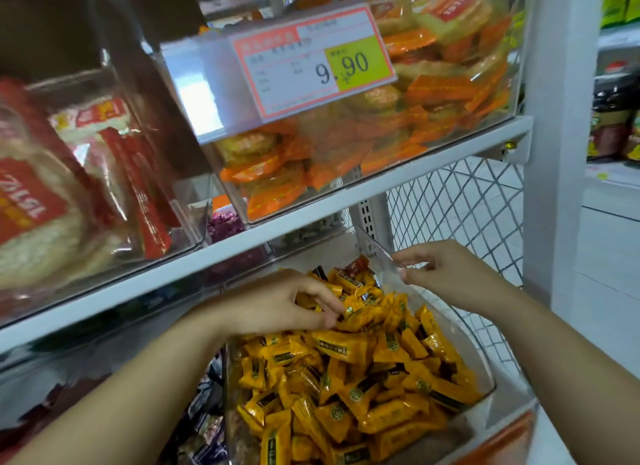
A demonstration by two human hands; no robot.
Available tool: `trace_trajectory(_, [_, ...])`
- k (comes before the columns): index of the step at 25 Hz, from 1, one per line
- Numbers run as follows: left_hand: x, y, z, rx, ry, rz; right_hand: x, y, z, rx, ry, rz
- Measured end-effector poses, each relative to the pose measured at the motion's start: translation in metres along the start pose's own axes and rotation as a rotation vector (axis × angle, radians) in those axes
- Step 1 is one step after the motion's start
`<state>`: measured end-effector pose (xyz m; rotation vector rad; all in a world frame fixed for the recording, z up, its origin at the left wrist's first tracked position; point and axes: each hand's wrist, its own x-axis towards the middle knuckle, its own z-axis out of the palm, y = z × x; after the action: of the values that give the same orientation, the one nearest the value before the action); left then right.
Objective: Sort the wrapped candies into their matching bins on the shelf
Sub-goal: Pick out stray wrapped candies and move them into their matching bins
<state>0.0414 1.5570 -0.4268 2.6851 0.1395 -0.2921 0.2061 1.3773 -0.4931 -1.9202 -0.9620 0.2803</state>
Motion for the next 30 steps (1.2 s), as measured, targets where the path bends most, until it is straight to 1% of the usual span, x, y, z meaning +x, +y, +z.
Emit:
trace_trajectory(4, [0.040, -0.013, -0.003, -0.022, 0.264, -0.087, 0.002, 0.002, 0.001, 0.013, 0.011, 0.001])
trace_trajectory(6, [0.070, -0.020, -0.003, 0.015, 0.304, -0.119, 0.004, 0.005, 0.001, 0.033, 0.008, 0.007])
trace_trajectory(8, [0.095, -0.023, 0.000, 0.131, 0.237, -0.122, 0.006, 0.008, 0.000, 0.056, -0.002, 0.007])
trace_trajectory(11, [0.112, -0.025, 0.005, 0.297, 0.014, -0.093, 0.009, 0.011, -0.002, 0.066, -0.017, 0.004])
trace_trajectory(12, [0.112, -0.027, 0.006, 0.328, -0.029, -0.089, 0.010, 0.011, -0.002, 0.071, -0.021, 0.003])
trace_trajectory(13, [0.111, -0.029, 0.006, 0.338, -0.041, -0.081, 0.011, 0.011, -0.003, 0.080, -0.024, 0.002])
trace_trajectory(15, [0.104, -0.030, 0.002, 0.281, -0.019, -0.067, 0.012, 0.011, -0.002, 0.094, -0.023, -0.002])
trace_trajectory(18, [0.080, -0.024, -0.011, 0.009, 0.063, -0.064, 0.012, 0.011, -0.002, 0.092, -0.012, -0.006])
trace_trajectory(20, [0.058, -0.020, -0.015, -0.105, 0.062, -0.041, 0.011, 0.010, -0.001, 0.081, -0.003, -0.001])
trace_trajectory(26, [-0.003, -0.029, -0.014, -0.043, 0.015, -0.057, 0.009, 0.003, 0.009, 0.005, 0.100, 0.021])
trace_trajectory(28, [-0.017, -0.036, -0.018, 0.000, -0.048, -0.096, 0.007, 0.002, 0.011, 0.000, 0.114, 0.018])
trace_trajectory(30, [-0.023, -0.039, -0.022, -0.006, -0.086, -0.134, 0.005, 0.001, 0.011, 0.001, 0.117, 0.010])
